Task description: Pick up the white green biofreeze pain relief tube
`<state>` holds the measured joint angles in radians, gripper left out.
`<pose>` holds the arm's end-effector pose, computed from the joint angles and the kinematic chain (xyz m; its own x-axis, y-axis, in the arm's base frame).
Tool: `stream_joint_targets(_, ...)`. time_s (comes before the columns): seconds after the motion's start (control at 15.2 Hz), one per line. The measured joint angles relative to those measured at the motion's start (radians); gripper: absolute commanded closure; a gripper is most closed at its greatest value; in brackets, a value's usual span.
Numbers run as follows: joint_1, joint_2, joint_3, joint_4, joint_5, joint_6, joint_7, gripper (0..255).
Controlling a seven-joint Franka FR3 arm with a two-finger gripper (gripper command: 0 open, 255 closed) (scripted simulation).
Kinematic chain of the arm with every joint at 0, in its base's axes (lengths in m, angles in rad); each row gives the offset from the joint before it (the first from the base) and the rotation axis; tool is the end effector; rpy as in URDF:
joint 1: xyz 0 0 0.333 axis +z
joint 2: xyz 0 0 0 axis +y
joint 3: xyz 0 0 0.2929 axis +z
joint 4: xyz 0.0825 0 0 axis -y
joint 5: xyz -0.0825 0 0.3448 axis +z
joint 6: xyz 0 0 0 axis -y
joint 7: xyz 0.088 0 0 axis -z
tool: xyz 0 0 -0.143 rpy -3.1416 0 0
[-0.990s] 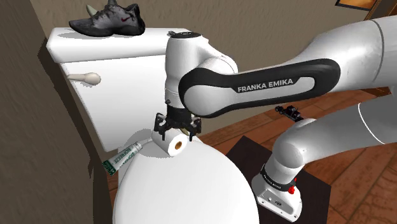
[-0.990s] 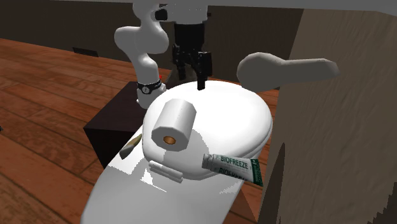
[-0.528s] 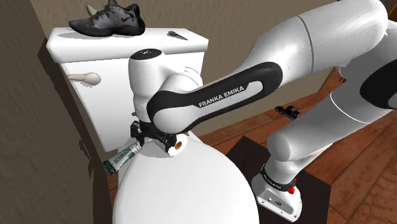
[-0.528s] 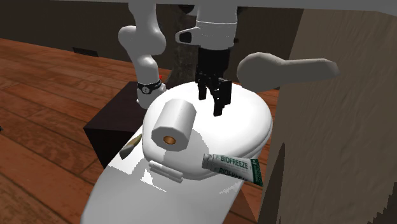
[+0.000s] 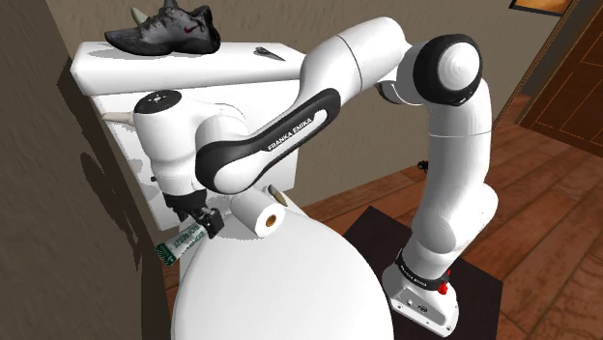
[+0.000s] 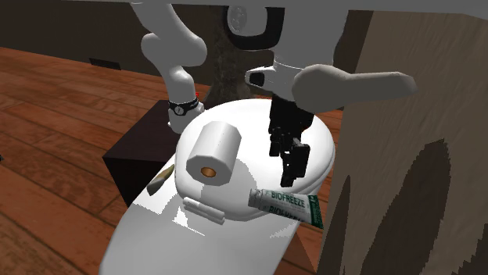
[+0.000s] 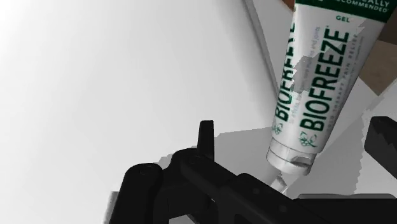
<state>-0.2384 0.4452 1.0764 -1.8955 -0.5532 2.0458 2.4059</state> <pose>0.4329 0.3690 0.3347 0.2307 -0.9694 0.0842 -0.9707 -0.2352 -0.0487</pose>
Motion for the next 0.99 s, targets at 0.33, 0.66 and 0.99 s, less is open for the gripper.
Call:
stream_joint_targets(0.33,0.150,0.137,-0.132,0.150,-0.094,-0.045,0.130,0)
stream_joint_targets(0.66,0.171,0.175,-0.163,0.141,-0.130,-0.007,0.156,0)
stream_joint_targets(0.99,0.175,0.183,-0.170,0.135,-0.139,0.004,0.164,255)
